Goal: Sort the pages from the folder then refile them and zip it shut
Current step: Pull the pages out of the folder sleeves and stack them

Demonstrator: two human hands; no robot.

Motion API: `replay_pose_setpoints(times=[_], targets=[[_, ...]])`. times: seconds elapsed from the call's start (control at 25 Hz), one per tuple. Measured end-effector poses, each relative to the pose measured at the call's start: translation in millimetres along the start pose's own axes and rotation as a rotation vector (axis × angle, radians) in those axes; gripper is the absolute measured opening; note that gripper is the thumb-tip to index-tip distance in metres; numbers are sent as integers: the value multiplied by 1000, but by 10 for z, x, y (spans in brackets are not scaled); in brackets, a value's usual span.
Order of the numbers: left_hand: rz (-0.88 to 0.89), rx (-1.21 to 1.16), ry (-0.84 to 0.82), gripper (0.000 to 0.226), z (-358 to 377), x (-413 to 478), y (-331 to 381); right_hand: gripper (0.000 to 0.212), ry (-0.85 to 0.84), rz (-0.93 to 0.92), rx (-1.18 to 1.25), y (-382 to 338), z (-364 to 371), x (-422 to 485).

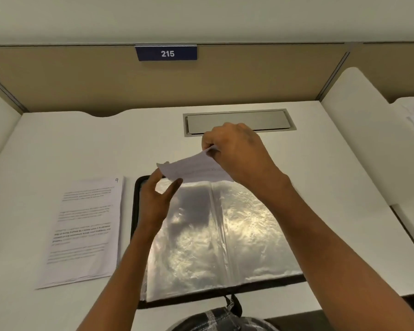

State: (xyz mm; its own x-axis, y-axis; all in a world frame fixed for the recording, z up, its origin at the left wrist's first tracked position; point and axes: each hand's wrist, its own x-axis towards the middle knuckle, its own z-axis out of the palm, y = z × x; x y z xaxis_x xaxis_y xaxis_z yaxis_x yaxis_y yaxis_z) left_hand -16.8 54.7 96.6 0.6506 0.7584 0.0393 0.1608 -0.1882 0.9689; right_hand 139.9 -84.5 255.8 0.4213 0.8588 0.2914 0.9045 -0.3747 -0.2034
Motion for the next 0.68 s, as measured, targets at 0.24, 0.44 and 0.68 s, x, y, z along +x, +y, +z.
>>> replay_pose_setpoints(times=[0.24,0.44,0.68], targets=[[-102,-238,-18,21,-839,-57,-90,7,-159,47,189,-389,71,134],[-191,-225,55,16,-1435,-159,-261,3,-187,160,254,-304,324,309],[-399,-373,178,24,-2091,-280,-716,41,-408,607,993,-839,1448,116]])
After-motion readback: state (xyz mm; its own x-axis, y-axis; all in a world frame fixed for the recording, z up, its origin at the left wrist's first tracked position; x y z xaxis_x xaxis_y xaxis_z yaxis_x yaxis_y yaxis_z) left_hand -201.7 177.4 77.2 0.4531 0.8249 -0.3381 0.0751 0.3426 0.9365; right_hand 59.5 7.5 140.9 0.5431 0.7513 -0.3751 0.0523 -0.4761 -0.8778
